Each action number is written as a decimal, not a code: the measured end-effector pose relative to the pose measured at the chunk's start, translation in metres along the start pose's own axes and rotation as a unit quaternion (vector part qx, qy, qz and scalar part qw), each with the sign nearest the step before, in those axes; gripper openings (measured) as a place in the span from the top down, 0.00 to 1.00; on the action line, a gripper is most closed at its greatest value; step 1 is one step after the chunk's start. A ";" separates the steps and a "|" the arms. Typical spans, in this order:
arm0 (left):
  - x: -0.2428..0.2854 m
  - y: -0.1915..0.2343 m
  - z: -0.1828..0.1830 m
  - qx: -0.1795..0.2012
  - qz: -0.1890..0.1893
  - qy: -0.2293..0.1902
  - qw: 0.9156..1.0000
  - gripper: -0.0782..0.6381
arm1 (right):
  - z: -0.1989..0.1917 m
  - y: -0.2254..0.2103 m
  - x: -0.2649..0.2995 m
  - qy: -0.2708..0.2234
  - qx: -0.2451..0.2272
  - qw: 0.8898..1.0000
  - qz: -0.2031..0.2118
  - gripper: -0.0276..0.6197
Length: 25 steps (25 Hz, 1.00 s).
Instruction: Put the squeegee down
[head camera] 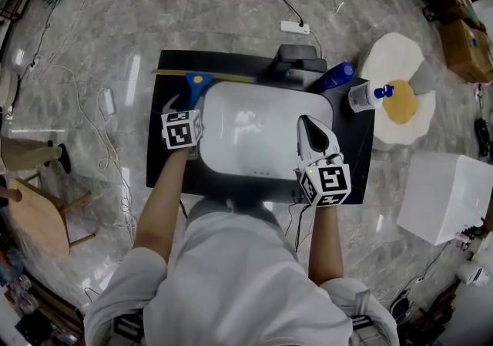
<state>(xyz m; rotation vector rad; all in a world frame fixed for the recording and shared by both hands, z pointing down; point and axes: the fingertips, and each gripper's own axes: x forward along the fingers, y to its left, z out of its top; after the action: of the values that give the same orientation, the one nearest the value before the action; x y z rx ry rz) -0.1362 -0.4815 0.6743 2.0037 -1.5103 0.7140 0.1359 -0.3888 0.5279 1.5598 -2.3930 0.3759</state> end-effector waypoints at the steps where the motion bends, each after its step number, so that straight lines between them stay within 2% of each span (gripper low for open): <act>1: -0.005 -0.001 0.002 0.003 -0.001 -0.005 1.000 0.56 | 0.002 0.004 -0.002 -0.002 -0.001 1.000 0.000 0.95; 11: -0.069 0.014 0.020 -0.008 -0.013 -0.056 0.998 0.62 | 0.024 0.043 -0.016 -0.024 -0.007 1.000 -0.011 0.95; 17: -0.106 0.028 0.032 0.003 -0.016 -0.086 0.996 0.64 | 0.036 0.066 -0.020 -0.038 0.001 0.999 -0.010 0.95; 25: -0.144 0.039 0.042 0.009 -0.009 -0.124 0.992 0.69 | 0.049 0.088 -0.020 -0.056 -0.012 0.998 -0.003 0.95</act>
<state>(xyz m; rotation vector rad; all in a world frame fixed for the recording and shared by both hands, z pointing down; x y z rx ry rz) -0.2042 -0.4205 0.5489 2.1813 -1.6256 0.4869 0.0588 -0.3549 0.4690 1.6180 -2.4664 0.2641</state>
